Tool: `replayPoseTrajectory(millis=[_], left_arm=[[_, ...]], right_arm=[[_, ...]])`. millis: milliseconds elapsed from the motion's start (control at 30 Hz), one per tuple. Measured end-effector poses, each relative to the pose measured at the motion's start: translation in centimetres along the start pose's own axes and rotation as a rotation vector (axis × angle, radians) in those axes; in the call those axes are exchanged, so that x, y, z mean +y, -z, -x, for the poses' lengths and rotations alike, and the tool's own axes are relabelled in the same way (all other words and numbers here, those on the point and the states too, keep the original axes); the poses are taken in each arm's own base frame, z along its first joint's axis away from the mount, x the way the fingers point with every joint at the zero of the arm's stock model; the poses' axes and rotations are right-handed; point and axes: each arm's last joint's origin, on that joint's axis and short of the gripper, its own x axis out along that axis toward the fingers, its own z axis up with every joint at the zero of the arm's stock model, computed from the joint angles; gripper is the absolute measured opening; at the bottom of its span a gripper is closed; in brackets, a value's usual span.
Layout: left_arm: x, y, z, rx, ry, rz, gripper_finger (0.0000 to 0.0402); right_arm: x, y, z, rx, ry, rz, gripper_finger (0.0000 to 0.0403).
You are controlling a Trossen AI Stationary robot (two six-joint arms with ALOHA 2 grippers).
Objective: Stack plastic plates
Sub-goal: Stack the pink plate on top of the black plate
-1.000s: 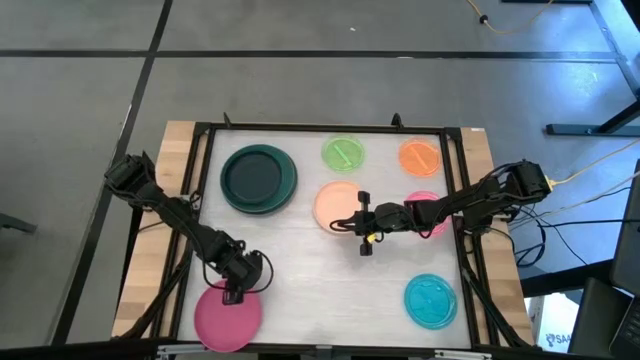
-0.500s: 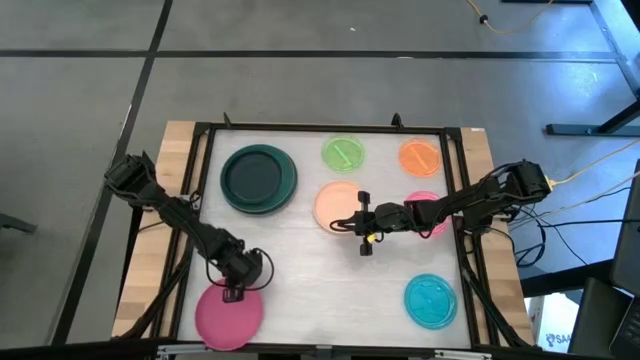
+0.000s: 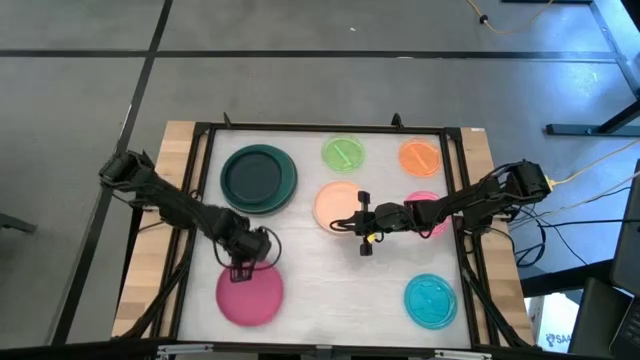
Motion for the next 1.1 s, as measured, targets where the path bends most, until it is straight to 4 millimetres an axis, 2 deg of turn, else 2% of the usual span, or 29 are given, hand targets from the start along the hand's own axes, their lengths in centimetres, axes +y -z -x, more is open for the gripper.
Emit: replayPoseTrajectory(millis=[233, 367, 567, 700, 867, 1000, 1100], left_arm=[[3.3, 0.1, 6.5, -0.166, -0.190, 0.032, 0.0009], [6.0, 0.6, 10.0, -0.309, -0.373, 0.092, 0.0010], [9.8, 1.5, 13.2, -0.475, -0.667, 0.187, 0.0010], [12.3, 1.9, 13.8, -0.474, -0.846, 0.283, 0.0010], [15.0, 2.2, 13.1, -0.382, -0.923, 0.355, 0.0010], [16.8, 2.0, 11.4, -0.343, -0.908, 0.394, 0.0010], [17.6, 1.8, 10.4, -0.351, -0.812, 0.399, 0.0011]], right_arm=[[0.0, 0.0, 0.0, 0.000, 0.000, 0.000, 0.0005], [0.0, 0.0, 0.0, -0.001, 0.000, 0.000, 0.0005], [0.0, 0.0, 0.0, -0.005, 0.001, -0.001, 0.0005], [0.0, 0.0, 0.0, -0.003, 0.001, -0.001, 0.0005], [0.0, 0.0, 0.0, 0.002, 0.000, 0.000, 0.0005], [0.0, 0.0, 0.0, 0.003, 0.000, 0.000, 0.0005], [0.0, 0.0, 0.0, 0.003, 0.000, 0.000, 0.0005]])
